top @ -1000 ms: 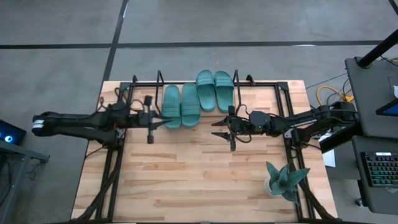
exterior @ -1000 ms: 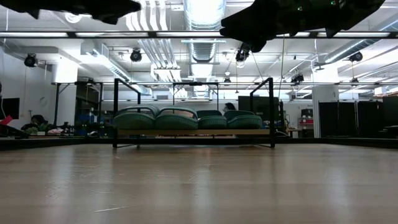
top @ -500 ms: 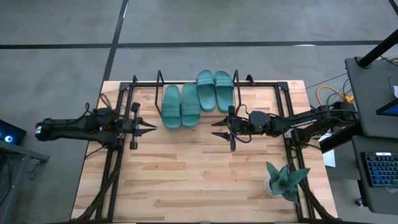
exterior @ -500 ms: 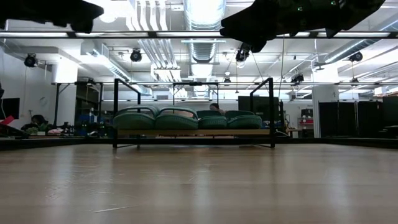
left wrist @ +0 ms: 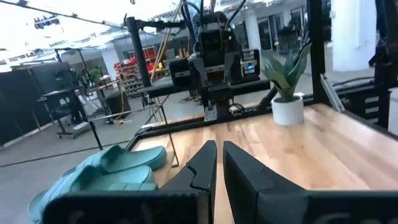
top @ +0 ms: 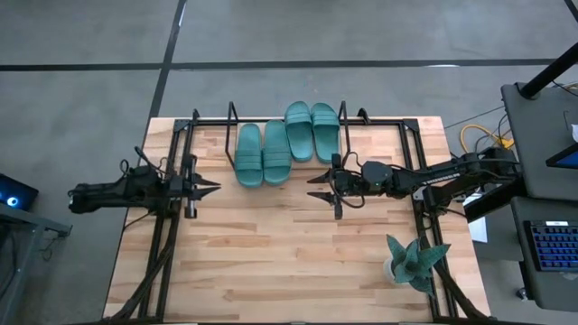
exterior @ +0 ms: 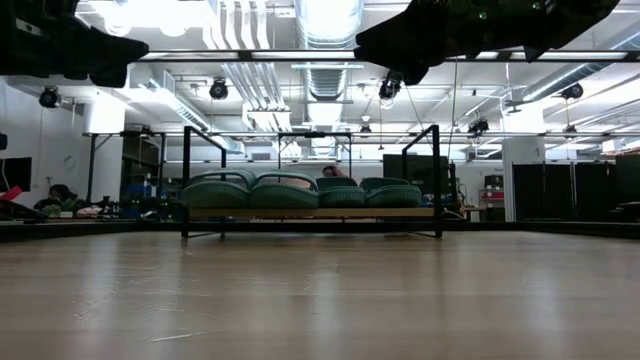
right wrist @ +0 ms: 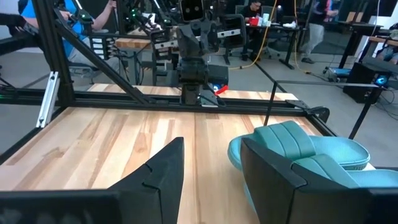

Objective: Pick and place slides into the shelf
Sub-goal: Return to Home Position

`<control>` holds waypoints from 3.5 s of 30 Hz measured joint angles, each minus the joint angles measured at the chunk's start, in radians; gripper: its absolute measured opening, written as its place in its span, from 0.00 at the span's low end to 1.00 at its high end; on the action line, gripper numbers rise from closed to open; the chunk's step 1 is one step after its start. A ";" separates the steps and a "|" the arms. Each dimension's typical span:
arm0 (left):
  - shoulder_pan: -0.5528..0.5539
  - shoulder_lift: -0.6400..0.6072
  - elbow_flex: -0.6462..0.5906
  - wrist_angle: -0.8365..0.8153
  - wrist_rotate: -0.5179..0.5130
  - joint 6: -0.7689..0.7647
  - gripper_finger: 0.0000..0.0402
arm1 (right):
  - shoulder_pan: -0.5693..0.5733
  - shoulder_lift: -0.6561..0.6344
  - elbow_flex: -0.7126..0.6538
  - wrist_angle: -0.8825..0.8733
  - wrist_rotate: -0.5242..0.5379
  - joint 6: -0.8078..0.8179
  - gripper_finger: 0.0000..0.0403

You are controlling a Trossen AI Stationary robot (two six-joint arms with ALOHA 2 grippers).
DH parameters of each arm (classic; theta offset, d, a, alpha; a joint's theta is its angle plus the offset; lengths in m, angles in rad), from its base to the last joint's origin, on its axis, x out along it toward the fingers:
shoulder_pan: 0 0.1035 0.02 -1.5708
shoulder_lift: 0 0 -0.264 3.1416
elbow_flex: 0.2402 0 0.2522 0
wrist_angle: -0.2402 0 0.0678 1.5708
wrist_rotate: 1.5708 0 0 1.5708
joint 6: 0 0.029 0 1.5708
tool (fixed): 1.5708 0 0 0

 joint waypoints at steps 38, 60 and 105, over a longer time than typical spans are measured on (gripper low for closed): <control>0.000 0.038 -0.180 0.161 -0.055 -0.070 0.03 | -0.037 0.031 0.000 0.004 -0.091 -0.074 0.07; 0.000 0.066 -0.182 0.167 -0.071 -0.070 0.03 | 0.116 -0.802 -0.540 -0.114 -0.026 -0.042 0.02; 0.001 0.021 -0.182 0.154 0.070 -0.201 0.03 | 0.118 -1.213 -0.623 -0.500 0.131 -0.018 0.02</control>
